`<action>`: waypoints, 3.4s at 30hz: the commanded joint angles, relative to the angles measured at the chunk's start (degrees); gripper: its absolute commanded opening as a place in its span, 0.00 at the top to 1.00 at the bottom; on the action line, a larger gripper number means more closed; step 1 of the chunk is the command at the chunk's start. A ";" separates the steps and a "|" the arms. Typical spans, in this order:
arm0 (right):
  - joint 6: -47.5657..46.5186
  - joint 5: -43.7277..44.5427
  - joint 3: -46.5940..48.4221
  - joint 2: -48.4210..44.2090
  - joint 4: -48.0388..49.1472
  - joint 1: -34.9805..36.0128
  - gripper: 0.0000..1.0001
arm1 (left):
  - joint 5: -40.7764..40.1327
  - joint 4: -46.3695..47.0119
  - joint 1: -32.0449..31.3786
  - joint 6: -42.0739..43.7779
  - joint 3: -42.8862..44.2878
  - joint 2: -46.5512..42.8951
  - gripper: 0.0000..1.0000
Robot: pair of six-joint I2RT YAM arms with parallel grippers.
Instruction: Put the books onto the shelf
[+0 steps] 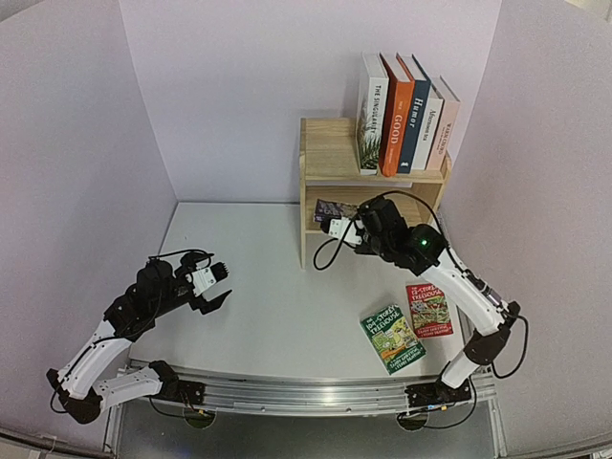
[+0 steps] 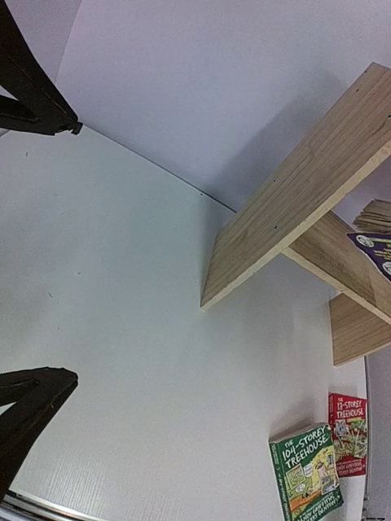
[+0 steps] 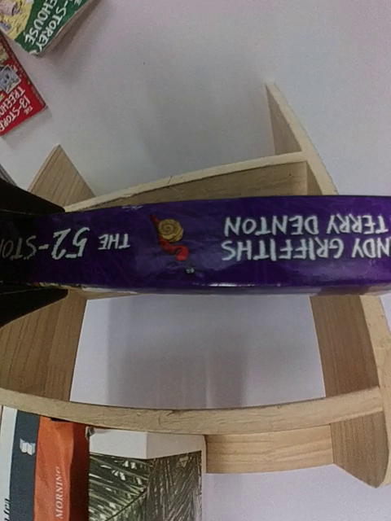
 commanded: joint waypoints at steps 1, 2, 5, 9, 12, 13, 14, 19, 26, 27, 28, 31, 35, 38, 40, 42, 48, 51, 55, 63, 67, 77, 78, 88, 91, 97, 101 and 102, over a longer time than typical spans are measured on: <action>-12.30 1.21 -3.04 2.19 15.96 -4.09 1.00 | -0.52 2.14 0.31 0.02 0.09 -0.12 0.00; -14.24 0.84 -4.59 2.37 18.47 -4.61 1.00 | -0.62 1.93 0.34 0.21 0.22 -0.06 0.00; -16.76 0.59 -7.76 3.83 24.38 -6.31 1.00 | -0.77 1.40 0.34 0.71 0.43 0.17 0.00; -18.55 0.05 -12.79 4.73 31.49 -8.69 1.00 | -0.58 1.14 0.48 0.82 0.60 0.43 0.00; -19.00 -2.03 -17.23 4.86 32.43 -9.03 1.00 | -0.53 1.26 0.58 1.11 0.55 0.69 0.00; -18.91 -2.71 -18.59 4.76 32.77 -9.18 1.00 | -0.53 1.35 0.63 1.11 0.53 0.80 0.00; -18.85 -3.57 -20.24 4.50 32.92 -9.31 1.00 | -0.48 1.40 0.67 1.11 0.57 0.85 0.00; -18.37 -8.71 -26.61 2.00 32.25 -10.13 1.00 | 0.40 1.14 0.82 0.39 0.73 0.62 0.00; -20.09 -14.11 -24.12 5.60 30.46 -13.13 1.00 | 0.23 1.18 1.07 -0.15 -0.75 0.63 0.00; -20.71 -14.83 -22.97 6.40 29.96 -13.48 1.00 | 0.34 1.26 1.19 -0.42 -1.09 0.59 0.00; -21.20 -15.60 -21.82 6.95 29.39 -13.85 1.00 | 0.50 1.31 1.30 -0.60 -1.39 0.54 0.00; -21.64 -18.35 -19.06 8.78 27.92 -15.19 1.00 | 0.52 1.43 1.58 -0.69 -2.14 0.76 0.00; -21.96 -18.56 -16.53 11.63 27.30 -16.33 1.00 | -0.01 2.09 1.66 0.32 -2.45 1.56 0.00; -21.66 -17.84 -15.49 13.27 27.33 -16.58 1.00 | -0.38 2.88 1.65 0.74 -2.60 2.06 0.00; -21.01 -16.91 -15.01 14.02 27.31 -16.74 1.00 | -0.51 3.04 1.66 0.85 -2.69 2.28 0.00; -20.48 -16.54 -14.96 14.22 27.30 -16.76 1.00 | -0.58 3.15 1.66 0.87 -2.91 2.28 0.00; -19.17 -16.40 -15.41 12.85 27.31 -16.76 0.76 | -0.78 3.32 1.66 1.30 -3.23 2.27 0.00; -17.92 -17.42 -15.17 11.96 27.24 -16.60 0.58 | -0.79 3.55 1.66 1.44 -3.63 2.29 0.00; -17.02 -17.40 -14.33 11.86 26.57 -16.23 0.44 | -0.71 3.98 1.68 1.63 -4.22 2.09 0.00; -15.47 -18.81 -12.95 10.88 23.66 -15.04 0.36 | -0.79 3.21 1.61 1.92 -4.41 1.48 0.00; -13.44 -18.50 -11.04 12.04 22.78 -14.48 0.35 | -0.53 3.37 1.66 1.98 -4.57 1.55 0.00; -12.10 -17.49 -9.46 13.04 21.24 -14.10 0.31 | -0.71 2.25 1.66 2.08 -4.19 1.21 0.00; -11.66 -17.57 -9.43 12.60 21.20 -13.88 0.30 | -0.71 2.23 1.66 2.07 -4.18 1.21 0.00; 18.36 -10.97 -12.04 3.61 14.67 -4.30 0.21 | 1.34 2.37 2.29 -0.46 -4.89 0.51 0.00; 39.56 -16.90 -13.93 0.08 6.96 -4.02 0.21 | 2.95 2.04 2.36 -1.56 -5.18 0.25 0.00; 70.59 -21.51 -34.48 -9.45 1.34 -4.41 0.22 | 7.18 1.54 2.45 -3.77 -5.62 -0.32 0.00; 88.24 -22.40 -46.66 -13.29 -1.92 -9.76 0.22 | 8.21 2.23 2.45 -4.74 -6.34 -0.42 0.00; 90.81 -22.35 -49.26 -13.67 -2.50 -11.46 0.22 | 8.52 2.47 2.44 -4.88 -6.52 -0.49 0.00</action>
